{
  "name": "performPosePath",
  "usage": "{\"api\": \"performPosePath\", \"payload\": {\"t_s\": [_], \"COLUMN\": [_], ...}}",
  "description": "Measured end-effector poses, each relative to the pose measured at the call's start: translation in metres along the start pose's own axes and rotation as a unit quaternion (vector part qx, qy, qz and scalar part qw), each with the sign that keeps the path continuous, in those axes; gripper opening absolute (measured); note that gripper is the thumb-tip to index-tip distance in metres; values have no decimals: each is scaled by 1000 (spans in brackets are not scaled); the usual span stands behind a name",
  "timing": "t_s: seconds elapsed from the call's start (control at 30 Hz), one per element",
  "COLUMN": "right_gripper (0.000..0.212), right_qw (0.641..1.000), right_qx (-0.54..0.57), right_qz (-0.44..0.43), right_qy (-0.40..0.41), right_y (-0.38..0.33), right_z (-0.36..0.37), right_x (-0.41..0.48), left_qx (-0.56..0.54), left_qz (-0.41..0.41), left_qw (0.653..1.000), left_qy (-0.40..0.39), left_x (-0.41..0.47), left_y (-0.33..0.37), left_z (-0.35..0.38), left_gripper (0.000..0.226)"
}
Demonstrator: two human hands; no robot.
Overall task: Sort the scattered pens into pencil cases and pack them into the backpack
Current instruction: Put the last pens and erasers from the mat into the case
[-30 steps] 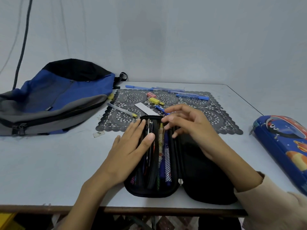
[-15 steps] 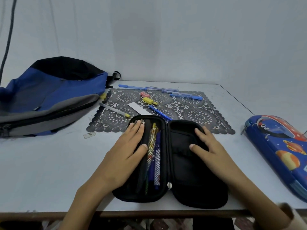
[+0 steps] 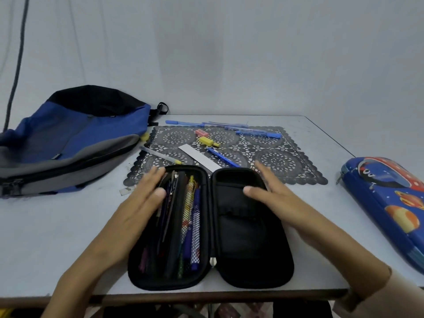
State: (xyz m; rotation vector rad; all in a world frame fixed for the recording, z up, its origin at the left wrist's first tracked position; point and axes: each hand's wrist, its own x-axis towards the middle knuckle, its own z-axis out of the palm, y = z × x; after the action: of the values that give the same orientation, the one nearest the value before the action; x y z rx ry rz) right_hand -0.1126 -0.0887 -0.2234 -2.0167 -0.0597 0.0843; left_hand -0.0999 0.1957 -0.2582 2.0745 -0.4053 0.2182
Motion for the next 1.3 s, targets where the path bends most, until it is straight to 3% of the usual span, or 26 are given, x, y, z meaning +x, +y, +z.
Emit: {"api": "performPosePath", "payload": {"t_s": [0.17, 0.27, 0.43, 0.67, 0.83, 1.07, 1.3], "right_gripper": [66, 60, 56, 43, 30, 25, 33], "right_qw": [996, 981, 900, 878, 830, 851, 838], "right_qx": [-78, -188, -436, -470, -534, -482, -519], "right_qz": [-10, -21, 5, 18, -45, -88, -99], "right_qy": [38, 38, 23, 90, 154, 189, 137], "right_y": [0, 8, 22, 22, 28, 29, 26], "right_z": [-35, -44, -54, -63, -65, -66, -44], "right_x": [53, 102, 174, 210, 219, 227, 240], "left_qx": [180, 299, 302, 280, 270, 277, 290], "left_qz": [-58, 6, -8, -9, -12, -19, -15], "left_qw": [982, 953, 952, 959, 962, 959, 956], "left_qy": [-2, -44, -58, -46, -51, -56, -52], "left_x": [3, -18, -19, -19, -19, -19, -18], "left_y": [-65, -40, -27, -24, -21, -23, -25], "left_z": [-36, -24, -22, -22, -20, -21, -23], "left_gripper": [48, 60, 60, 57, 51, 59, 70]}}
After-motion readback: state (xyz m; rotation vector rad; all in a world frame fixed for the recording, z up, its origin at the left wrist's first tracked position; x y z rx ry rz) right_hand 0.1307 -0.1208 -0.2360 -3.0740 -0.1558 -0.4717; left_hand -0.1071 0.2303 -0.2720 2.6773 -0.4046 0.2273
